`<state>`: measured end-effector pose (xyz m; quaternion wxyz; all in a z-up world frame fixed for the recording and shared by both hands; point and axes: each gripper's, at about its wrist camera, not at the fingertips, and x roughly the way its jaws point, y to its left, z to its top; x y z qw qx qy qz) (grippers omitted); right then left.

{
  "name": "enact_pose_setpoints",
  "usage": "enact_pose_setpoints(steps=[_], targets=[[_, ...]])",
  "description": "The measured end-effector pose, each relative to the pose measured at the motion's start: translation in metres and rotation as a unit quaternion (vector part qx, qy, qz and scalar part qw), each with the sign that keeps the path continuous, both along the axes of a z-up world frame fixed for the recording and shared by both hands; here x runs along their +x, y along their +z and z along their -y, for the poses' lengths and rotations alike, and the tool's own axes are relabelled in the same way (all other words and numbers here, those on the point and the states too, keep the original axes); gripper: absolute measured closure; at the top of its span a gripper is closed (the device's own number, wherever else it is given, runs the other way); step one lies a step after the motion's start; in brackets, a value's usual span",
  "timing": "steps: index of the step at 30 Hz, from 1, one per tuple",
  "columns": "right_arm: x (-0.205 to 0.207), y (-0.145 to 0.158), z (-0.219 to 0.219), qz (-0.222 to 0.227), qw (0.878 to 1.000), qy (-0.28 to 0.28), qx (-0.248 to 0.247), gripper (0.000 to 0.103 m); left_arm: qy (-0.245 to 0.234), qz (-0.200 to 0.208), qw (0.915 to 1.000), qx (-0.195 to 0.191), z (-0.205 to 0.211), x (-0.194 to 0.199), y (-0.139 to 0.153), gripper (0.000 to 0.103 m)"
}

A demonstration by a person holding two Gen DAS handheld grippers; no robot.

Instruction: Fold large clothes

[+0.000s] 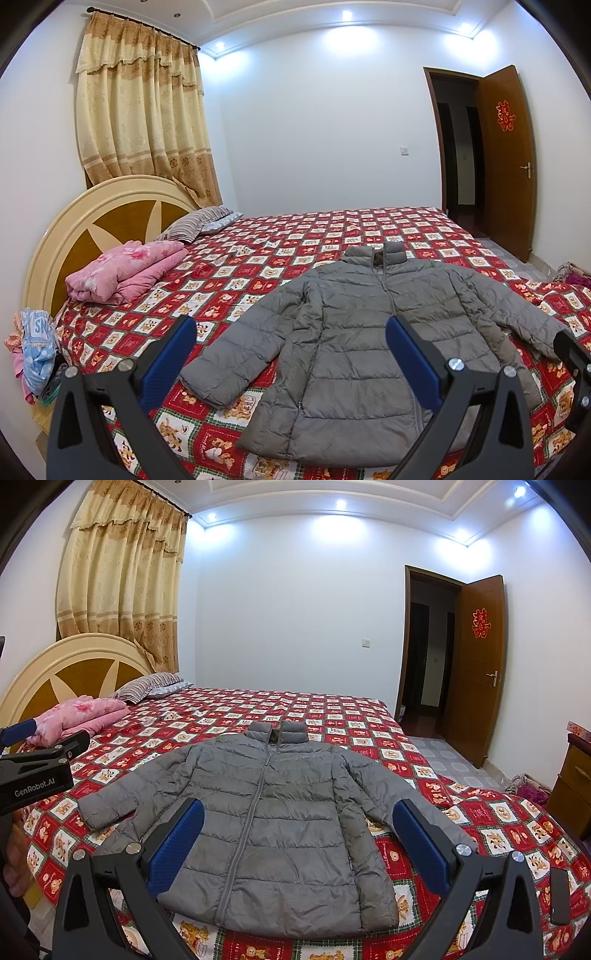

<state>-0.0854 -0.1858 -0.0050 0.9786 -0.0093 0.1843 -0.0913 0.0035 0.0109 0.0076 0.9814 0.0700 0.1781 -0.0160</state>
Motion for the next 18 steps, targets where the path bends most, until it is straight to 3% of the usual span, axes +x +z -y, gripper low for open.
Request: enact_pose_setpoints(steps=[18], targets=[[0.0009, -0.0015, -0.0003, -0.003, 1.0, 0.001, 0.0, 0.001, 0.001, 0.001, 1.0, 0.001, -0.0035, -0.0002, -0.0004, 0.0]])
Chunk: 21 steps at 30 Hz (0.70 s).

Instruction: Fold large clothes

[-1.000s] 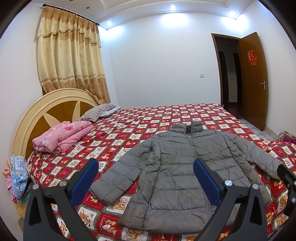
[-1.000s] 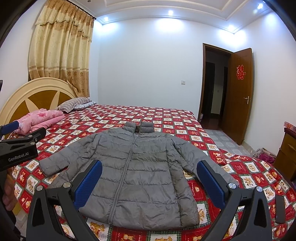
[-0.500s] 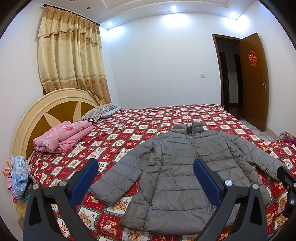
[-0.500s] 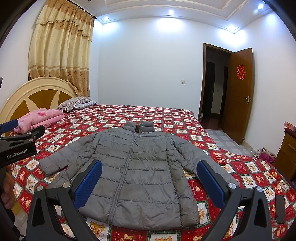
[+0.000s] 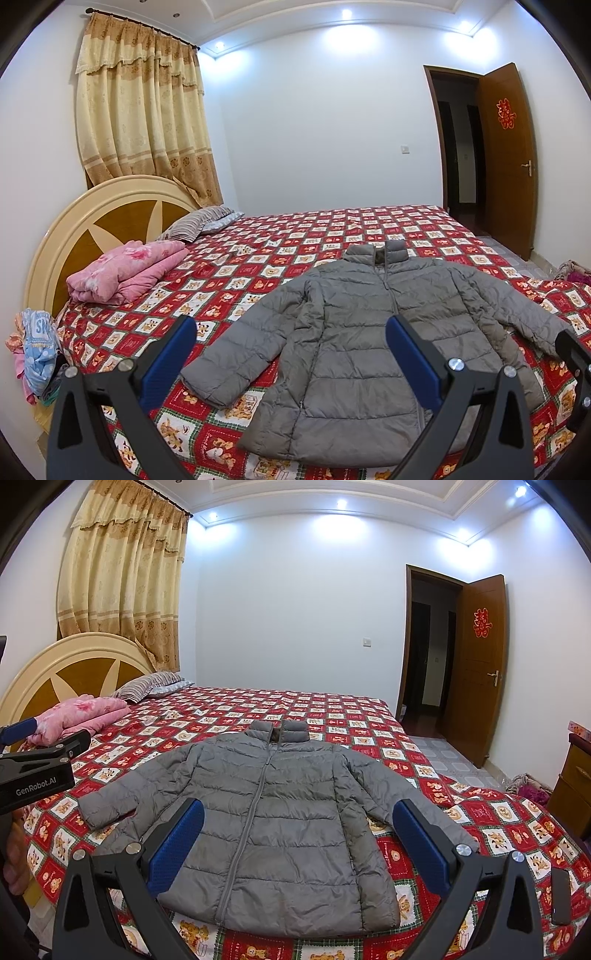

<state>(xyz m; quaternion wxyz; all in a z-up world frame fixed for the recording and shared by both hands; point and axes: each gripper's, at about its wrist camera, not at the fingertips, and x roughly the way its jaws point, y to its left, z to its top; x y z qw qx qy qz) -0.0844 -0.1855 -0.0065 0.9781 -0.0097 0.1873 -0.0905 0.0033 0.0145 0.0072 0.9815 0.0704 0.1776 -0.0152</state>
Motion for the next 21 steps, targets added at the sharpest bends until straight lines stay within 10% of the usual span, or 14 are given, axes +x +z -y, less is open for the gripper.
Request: enact_pose_setpoints(steps=[21], targets=[[0.03, -0.033, 0.059, -0.039, 0.997, -0.059, 0.013, 0.001, 0.011, -0.042, 0.9988, 0.022, -0.005, 0.047, -0.048, 0.0]])
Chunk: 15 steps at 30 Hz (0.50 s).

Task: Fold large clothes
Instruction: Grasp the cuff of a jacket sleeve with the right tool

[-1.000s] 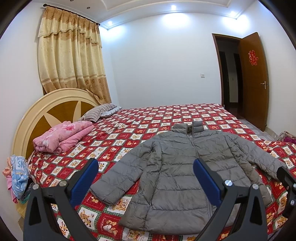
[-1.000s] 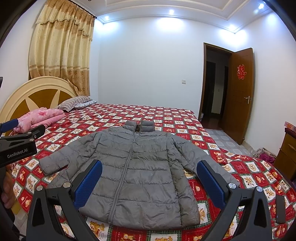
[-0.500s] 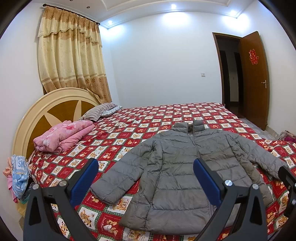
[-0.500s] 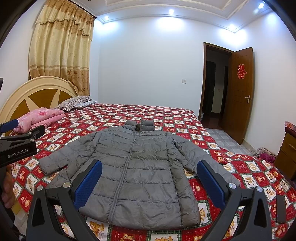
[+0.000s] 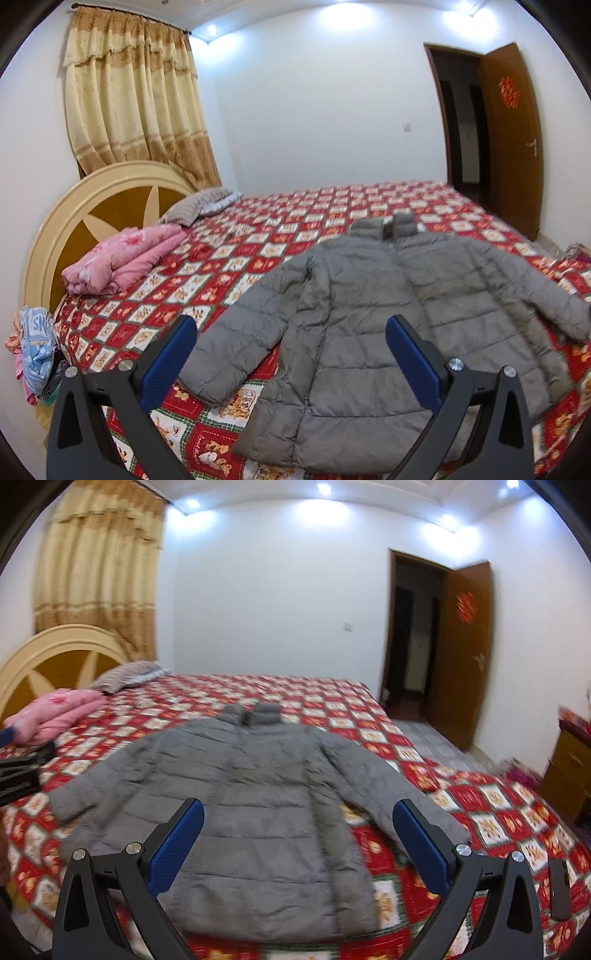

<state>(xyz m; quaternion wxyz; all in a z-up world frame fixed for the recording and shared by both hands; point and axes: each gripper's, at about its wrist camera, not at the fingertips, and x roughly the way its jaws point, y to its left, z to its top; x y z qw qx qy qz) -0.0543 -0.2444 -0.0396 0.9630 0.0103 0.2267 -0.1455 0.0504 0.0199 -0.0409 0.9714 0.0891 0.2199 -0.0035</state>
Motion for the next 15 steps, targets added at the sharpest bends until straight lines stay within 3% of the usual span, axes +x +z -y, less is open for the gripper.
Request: enact_pose_setpoints(steps=[6, 10, 12, 15], targets=[[0.014, -0.044, 0.107, -0.039, 0.989, -0.12, 0.073, 0.001, 0.023, -0.034, 0.9988, 0.025, 0.002, 0.055, -0.044, 0.0], [0.016, -0.077, 0.178, -0.068, 0.968, -0.199, 0.133, 0.004, 0.038, -0.054, 0.997, 0.041, 0.005, 0.087, -0.063, 0.0], [0.02, -0.089, 0.205, -0.089, 0.957, -0.226, 0.156, 0.011, 0.041, -0.059, 0.9963, 0.045, 0.008, 0.099, -0.067, 0.0], [0.027, -0.103, 0.226, -0.115, 0.948, -0.247, 0.167, 0.017, 0.044, -0.068, 0.9955, 0.049, 0.011, 0.114, -0.072, 0.0]])
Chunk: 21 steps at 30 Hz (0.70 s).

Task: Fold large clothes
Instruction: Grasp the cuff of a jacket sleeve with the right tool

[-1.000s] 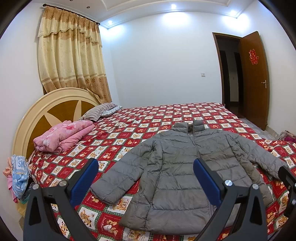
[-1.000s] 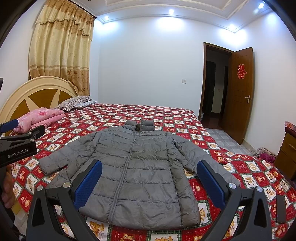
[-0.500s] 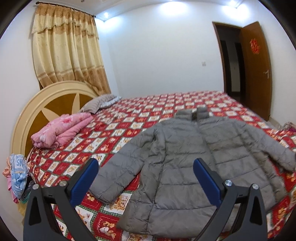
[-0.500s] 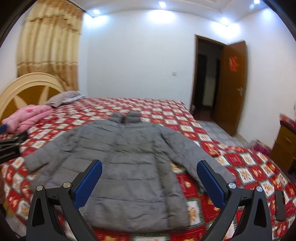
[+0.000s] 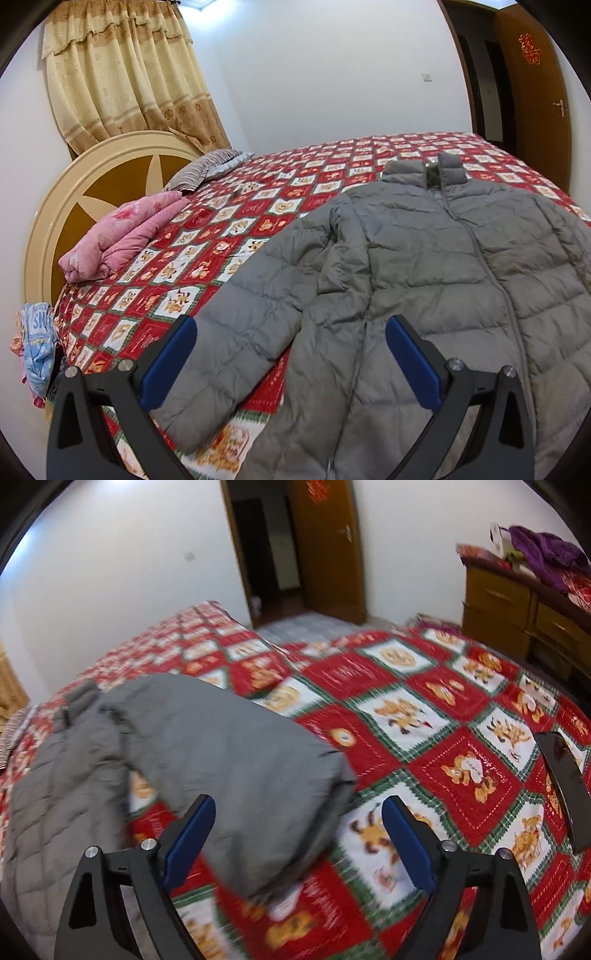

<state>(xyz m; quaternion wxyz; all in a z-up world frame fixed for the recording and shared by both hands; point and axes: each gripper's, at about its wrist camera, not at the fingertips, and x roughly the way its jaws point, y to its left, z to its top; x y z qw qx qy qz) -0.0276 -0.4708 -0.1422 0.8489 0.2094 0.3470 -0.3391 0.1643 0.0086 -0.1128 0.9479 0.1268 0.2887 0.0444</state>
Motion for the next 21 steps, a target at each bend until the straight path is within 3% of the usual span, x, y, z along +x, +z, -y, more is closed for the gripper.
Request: enact_pose_setpoints(steps=[2, 5, 7, 9, 12, 21], targets=[[0.005, -0.006, 0.005, -0.01, 1.0, 0.002, 0.012, 0.022, 0.0, -0.006, 1.0, 0.007, 0.003, 0.01, -0.003, 0.0], [0.01, -0.015, 0.004, -0.021, 1.0, 0.017, 0.016, 0.045, -0.001, -0.012, 0.9999, 0.006, 0.004, 0.018, -0.004, 0.0], [0.017, -0.019, 0.001, -0.029, 0.999, 0.029, 0.004, 0.054, -0.001, -0.018, 0.9998, 0.005, 0.002, 0.023, -0.003, 0.0], [0.02, -0.017, 0.0, -0.029, 0.999, 0.034, -0.011, 0.076, 0.001, -0.022, 0.9998, 0.001, -0.001, 0.03, -0.001, 0.0], [0.021, -0.01, 0.006, -0.025, 0.999, 0.032, -0.016, 0.09, 0.005, -0.032, 0.9994, -0.013, -0.013, 0.042, 0.002, 0.0], [0.045, 0.066, 0.008, -0.003, 0.992, 0.039, -0.122, 0.094, 0.081, -0.013, 0.9965, 0.014, -0.082, 0.083, 0.012, 0.0]])
